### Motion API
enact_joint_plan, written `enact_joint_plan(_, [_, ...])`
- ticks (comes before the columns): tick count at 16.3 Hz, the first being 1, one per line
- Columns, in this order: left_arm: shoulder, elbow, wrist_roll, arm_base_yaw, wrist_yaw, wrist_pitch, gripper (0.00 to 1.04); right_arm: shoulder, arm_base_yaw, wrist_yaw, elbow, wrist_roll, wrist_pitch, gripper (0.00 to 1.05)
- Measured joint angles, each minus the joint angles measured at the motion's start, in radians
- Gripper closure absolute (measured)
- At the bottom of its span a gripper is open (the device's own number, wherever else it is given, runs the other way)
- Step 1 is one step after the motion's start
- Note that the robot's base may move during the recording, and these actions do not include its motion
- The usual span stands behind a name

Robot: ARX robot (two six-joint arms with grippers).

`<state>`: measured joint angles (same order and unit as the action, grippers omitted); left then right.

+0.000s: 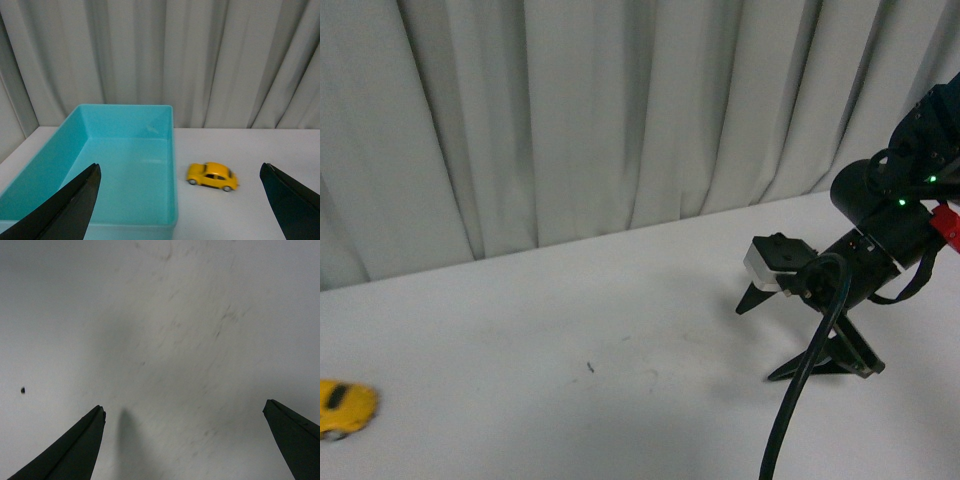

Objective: Wind up and store yellow beetle toy

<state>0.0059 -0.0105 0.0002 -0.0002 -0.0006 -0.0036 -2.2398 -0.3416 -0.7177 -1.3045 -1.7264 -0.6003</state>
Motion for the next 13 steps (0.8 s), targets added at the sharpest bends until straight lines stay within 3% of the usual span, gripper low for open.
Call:
enact_joint_plan(5, [0.000, 0.000, 0.000, 0.000, 0.000, 0.000, 0.07, 0.320, 0.026, -0.161, 0.025, -0.008, -0.002, 0.07])
enact_joint_plan(9, [0.000, 0.000, 0.000, 0.000, 0.000, 0.000, 0.07, 0.502, 0.028, -0.178, 0.076, -0.014, 0.009, 0.07])
enact_joint_plan(10, [0.000, 0.000, 0.000, 0.000, 0.000, 0.000, 0.07, 0.546, 0.049, -0.085, 0.171, 0.089, 0.272, 0.11])
enact_joint_plan(11, [0.000, 0.000, 0.000, 0.000, 0.002, 0.000, 0.07, 0.636, 0.091, 0.162, 0.357, 0.318, 0.622, 0.22])
enact_joint_plan(13, [0.000, 0.000, 0.000, 0.000, 0.000, 0.000, 0.07, 0.838, 0.188, 0.472, 0.702, 0.929, 1.153, 0.46])
